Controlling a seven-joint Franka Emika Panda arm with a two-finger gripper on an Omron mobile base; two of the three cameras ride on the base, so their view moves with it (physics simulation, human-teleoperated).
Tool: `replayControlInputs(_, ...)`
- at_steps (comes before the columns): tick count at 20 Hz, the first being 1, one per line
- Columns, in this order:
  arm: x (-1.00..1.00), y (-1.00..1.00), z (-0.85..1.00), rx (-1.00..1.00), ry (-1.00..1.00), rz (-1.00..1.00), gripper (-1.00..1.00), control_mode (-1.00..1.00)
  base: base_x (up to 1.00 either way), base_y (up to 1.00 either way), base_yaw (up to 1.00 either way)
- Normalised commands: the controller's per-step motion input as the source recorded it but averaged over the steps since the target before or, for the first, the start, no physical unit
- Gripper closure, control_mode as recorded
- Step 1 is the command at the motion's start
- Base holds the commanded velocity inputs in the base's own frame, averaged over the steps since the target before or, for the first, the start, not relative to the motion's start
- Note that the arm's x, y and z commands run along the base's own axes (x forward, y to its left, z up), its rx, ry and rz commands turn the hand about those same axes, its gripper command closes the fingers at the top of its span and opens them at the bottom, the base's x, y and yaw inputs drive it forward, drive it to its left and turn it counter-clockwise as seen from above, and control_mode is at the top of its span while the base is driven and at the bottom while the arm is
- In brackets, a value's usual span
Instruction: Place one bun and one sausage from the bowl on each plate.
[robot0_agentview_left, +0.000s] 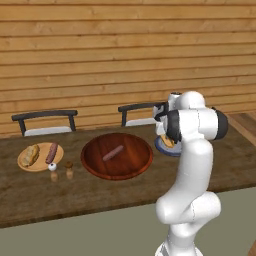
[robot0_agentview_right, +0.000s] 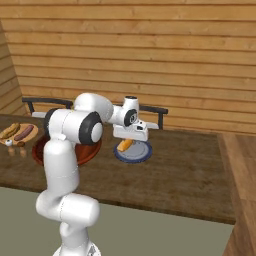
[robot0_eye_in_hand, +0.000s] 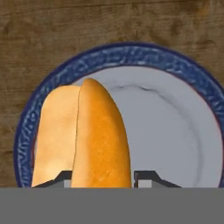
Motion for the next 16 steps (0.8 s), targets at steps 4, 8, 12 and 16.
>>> replayControlInputs(4, -0.01, 0.00, 0.00, 0.00, -0.02, 0.00, -1.00, -1.00, 0.00, 0.00, 0.00)
replayControlInputs(8, -0.16, 0.00, 0.04, 0.00, -0.10, 0.00, -1.00, -1.00, 0.00, 0.00, 0.00)
replayControlInputs(12, -0.58, 0.20, 0.50, 0.00, -0.12, -0.03, -1.00, -1.00, 0.00, 0.00, 0.00)
replayControlInputs(16, -0.49, 0.72, 0.55, 0.00, -0.02, -0.10, -1.00, -1.00, 0.00, 0.00, 0.00)
